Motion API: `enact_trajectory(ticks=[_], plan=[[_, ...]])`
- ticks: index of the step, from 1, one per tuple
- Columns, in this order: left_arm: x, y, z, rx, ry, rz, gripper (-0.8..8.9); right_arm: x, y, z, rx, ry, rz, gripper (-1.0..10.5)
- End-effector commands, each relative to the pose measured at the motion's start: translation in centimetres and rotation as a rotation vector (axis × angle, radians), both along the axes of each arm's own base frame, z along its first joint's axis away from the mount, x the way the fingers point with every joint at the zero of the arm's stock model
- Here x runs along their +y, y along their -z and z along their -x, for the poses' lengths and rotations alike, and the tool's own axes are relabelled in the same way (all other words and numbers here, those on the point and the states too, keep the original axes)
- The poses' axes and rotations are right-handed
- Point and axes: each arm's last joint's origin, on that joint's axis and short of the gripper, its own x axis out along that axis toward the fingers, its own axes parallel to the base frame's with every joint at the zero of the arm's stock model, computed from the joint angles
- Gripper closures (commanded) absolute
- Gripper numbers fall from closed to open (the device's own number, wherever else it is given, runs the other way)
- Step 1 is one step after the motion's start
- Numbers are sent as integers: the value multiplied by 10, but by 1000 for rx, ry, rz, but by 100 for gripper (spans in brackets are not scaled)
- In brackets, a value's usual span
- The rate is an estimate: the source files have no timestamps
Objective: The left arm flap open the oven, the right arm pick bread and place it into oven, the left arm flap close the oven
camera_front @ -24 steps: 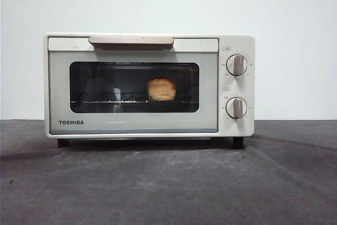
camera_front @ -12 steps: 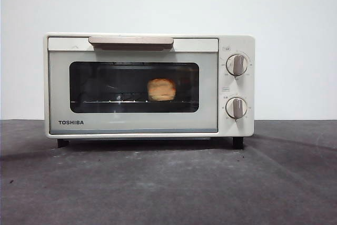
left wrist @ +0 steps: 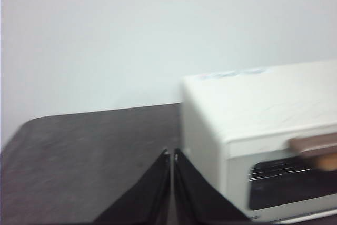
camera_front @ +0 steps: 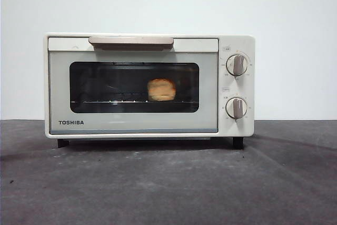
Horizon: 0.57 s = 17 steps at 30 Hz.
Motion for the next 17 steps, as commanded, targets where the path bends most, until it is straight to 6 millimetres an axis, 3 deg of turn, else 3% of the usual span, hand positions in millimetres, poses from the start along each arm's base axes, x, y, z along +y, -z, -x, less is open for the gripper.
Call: enact_trajectory(ticks=[1, 10, 17], plan=[[2, 22, 2, -21, -33, -17, 794, 2, 0, -1, 3, 2, -7, 941], [4, 99, 1, 45, -63, -19, 794, 2, 0, -1, 3, 2, -7, 941], [4, 129, -1, 85, -63, -20, 794, 2, 0, -1, 3, 2, -7, 941]])
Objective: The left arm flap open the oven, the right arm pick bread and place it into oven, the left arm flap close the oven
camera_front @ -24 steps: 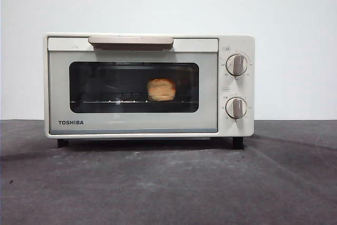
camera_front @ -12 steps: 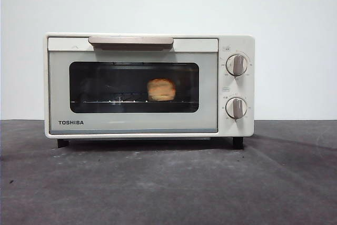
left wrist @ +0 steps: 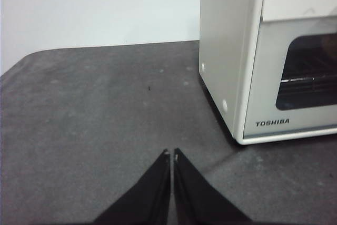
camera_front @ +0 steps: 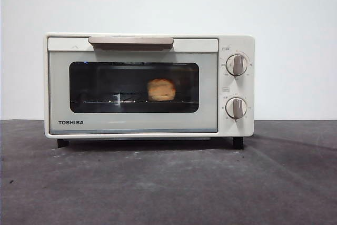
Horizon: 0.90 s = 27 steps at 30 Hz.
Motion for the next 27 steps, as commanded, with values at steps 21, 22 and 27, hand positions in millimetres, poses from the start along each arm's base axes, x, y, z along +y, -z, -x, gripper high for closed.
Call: enact_trajectory(ticks=[21, 22, 27], plan=[[0, 29, -4, 52, -2, -12, 794, 2, 0, -1, 3, 2, -8, 941], [0, 29, -4, 52, -2, -12, 794, 2, 0, -1, 3, 2, -8, 941], [0, 29, -4, 52, -2, -12, 794, 2, 0, -1, 3, 2, -8, 941]])
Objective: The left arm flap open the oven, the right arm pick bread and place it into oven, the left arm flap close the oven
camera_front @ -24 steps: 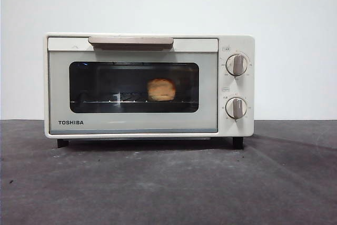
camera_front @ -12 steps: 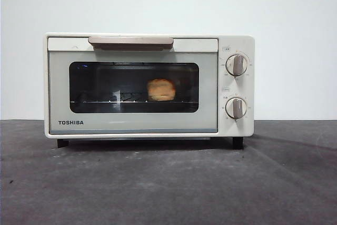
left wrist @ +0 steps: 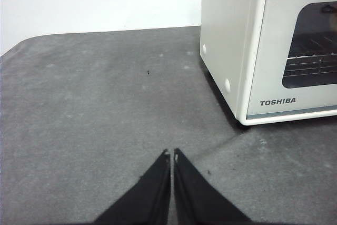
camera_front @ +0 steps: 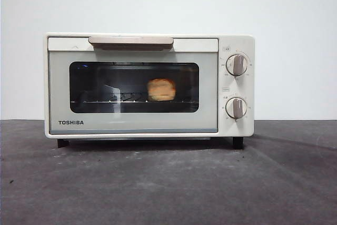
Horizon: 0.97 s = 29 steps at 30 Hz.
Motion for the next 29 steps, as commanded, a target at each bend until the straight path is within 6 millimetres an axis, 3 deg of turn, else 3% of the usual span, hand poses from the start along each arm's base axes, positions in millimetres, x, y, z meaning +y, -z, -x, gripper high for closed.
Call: enact_trajectory(ticks=[1, 16, 24, 29], plan=[[0, 7, -1, 25, -1, -12, 794, 2, 0, -1, 3, 2, -7, 941], [0, 7, -1, 24, -1, -12, 794, -3, -4, 1, -29, 13, -7, 941], [0, 7, -1, 24, -1, -12, 794, -46, -20, 8, -174, 198, -78, 941], [0, 7, -1, 24, -1, -12, 794, -79, -13, 19, -350, 367, -127, 941]])
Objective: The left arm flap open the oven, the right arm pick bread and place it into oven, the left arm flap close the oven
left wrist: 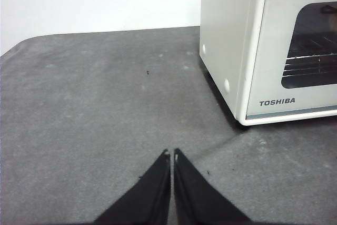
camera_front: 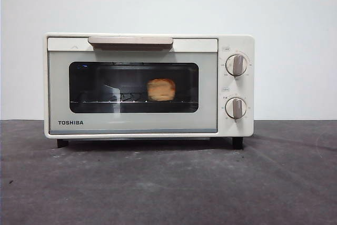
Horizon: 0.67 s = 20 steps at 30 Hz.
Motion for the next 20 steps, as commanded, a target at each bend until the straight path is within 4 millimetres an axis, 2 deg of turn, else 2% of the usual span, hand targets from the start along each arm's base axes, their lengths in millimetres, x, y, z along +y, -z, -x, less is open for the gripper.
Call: enact_trajectory(ticks=[1, 6, 12, 16, 20], plan=[[0, 7, -1, 24, -1, -12, 794, -16, 8, 6, -106, 95, -9, 941], [0, 7, -1, 24, -1, -12, 794, -37, 41, 17, -251, 253, -38, 941], [0, 7, -1, 24, -1, -12, 794, -49, 89, 23, -360, 364, -36, 941], [0, 7, -1, 24, -1, -12, 794, -53, 118, 26, -362, 405, -29, 941], [0, 7, -1, 24, -1, -12, 794, -55, 139, 27, -350, 425, -23, 941]])
